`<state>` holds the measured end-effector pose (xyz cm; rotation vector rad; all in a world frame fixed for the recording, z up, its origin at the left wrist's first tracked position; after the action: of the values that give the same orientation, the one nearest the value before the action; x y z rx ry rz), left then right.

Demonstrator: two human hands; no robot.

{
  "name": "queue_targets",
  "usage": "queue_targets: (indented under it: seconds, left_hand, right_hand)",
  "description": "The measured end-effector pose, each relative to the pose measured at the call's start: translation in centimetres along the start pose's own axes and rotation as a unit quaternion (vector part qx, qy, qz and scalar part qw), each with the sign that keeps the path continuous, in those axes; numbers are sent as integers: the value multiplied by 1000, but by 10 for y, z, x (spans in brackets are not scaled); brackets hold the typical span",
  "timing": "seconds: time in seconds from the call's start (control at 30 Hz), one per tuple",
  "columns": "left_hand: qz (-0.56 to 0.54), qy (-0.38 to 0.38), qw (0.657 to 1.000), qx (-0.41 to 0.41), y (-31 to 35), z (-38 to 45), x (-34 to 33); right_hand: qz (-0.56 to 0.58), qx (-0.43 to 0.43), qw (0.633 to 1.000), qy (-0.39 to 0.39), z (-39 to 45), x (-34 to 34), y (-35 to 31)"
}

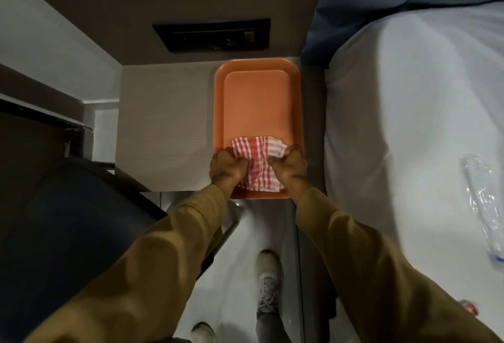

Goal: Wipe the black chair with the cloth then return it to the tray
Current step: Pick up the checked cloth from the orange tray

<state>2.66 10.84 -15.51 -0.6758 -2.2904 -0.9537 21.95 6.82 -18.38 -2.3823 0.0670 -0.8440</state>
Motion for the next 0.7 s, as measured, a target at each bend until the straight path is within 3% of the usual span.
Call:
queue_targets:
  seconds: [0.27,0.53,0.7]
  left_hand:
    - [-78,-9,997,11,-6,-19,29]
    - [-85,-55,992,-69,-15,-86,103]
    - [-107,-68,989,-82,-48,-138,149]
  right_hand:
    - [131,-1,986,-104,-44,4,-10]
    - [197,57,956,-210,-148,30,-30]
    - [281,71,928,-235,-229,40,-5]
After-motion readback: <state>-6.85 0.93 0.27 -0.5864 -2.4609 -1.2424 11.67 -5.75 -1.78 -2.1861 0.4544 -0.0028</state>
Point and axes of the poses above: each hand's wrist, its own z-axis towards the middle knuckle, its own x-axis out of the back of the hand, y = z × x, the point moved 9 cm from there along z, towards the middle knuckle, and after that the axes turned 10 degrees about y, right-handed, at the moved point
